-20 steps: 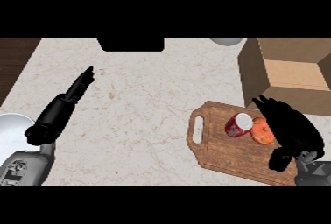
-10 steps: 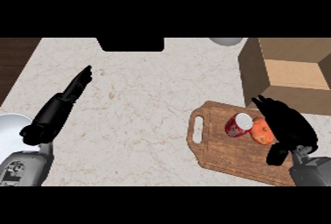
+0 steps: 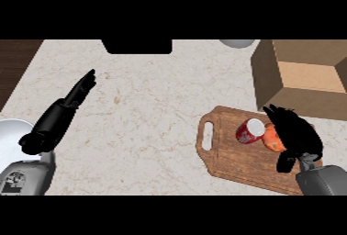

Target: Pick the squash from the cutting board and place it in the cardboard box

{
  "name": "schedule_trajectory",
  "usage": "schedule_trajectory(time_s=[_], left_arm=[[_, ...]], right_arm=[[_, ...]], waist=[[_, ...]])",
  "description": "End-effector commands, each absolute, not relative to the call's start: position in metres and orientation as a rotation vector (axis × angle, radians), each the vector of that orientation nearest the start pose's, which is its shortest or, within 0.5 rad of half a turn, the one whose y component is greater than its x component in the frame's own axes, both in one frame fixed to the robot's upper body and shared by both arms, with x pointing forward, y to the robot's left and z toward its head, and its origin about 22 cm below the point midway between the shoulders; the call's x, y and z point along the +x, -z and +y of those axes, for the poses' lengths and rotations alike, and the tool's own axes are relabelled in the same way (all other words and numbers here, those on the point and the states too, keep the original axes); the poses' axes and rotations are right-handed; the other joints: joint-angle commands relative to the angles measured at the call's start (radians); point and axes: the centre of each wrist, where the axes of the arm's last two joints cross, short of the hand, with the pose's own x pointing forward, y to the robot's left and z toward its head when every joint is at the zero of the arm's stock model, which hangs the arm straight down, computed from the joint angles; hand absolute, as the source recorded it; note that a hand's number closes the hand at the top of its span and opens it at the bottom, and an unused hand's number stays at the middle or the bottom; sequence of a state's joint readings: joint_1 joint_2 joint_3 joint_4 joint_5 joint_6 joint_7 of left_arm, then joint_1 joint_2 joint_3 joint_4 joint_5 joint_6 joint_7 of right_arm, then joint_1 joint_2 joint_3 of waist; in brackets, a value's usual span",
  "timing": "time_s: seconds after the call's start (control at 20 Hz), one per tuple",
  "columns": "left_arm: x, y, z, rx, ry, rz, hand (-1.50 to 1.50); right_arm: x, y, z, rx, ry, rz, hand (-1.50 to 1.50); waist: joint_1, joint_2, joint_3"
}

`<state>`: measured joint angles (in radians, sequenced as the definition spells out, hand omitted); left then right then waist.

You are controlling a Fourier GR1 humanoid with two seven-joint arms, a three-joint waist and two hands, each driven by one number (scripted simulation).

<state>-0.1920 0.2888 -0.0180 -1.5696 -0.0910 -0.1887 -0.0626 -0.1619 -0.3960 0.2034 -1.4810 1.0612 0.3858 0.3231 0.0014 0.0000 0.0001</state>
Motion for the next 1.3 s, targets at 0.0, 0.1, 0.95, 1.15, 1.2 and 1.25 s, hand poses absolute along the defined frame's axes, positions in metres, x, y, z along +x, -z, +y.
schedule_trajectory(time_s=[0.0,0.1,0.95,1.15,1.2,1.25], left_arm=[[0.290,-0.074,0.278,0.107,0.533,-1.762,0.00],[0.298,-0.055,0.265,0.082,0.538,-1.749,0.00],[0.283,-0.053,0.259,0.097,0.534,-1.743,0.00],[0.286,-0.064,0.275,0.096,0.534,-1.751,0.00],[0.294,-0.067,0.274,0.098,0.513,-1.749,0.00],[0.288,-0.064,0.270,0.096,0.530,-1.759,0.00]], right_arm=[[0.280,-0.027,-0.256,-0.981,-1.334,-0.803,-1.50],[0.296,-0.023,-0.272,-0.948,-1.333,-0.813,-1.50],[0.289,0.006,-0.257,-1.048,-1.459,-1.084,1.50],[0.279,-0.011,-0.269,-0.971,-1.534,-1.324,1.50],[0.264,0.002,-0.247,-0.812,-1.621,-1.429,1.50],[0.272,-0.012,-0.245,-0.707,-1.709,-1.515,1.50]], waist=[[-0.001,0.000,0.000],[-0.001,0.001,0.000],[0.002,0.000,0.000],[-0.003,-0.002,0.000],[-0.011,-0.002,0.000],[0.004,-0.003,0.001]])
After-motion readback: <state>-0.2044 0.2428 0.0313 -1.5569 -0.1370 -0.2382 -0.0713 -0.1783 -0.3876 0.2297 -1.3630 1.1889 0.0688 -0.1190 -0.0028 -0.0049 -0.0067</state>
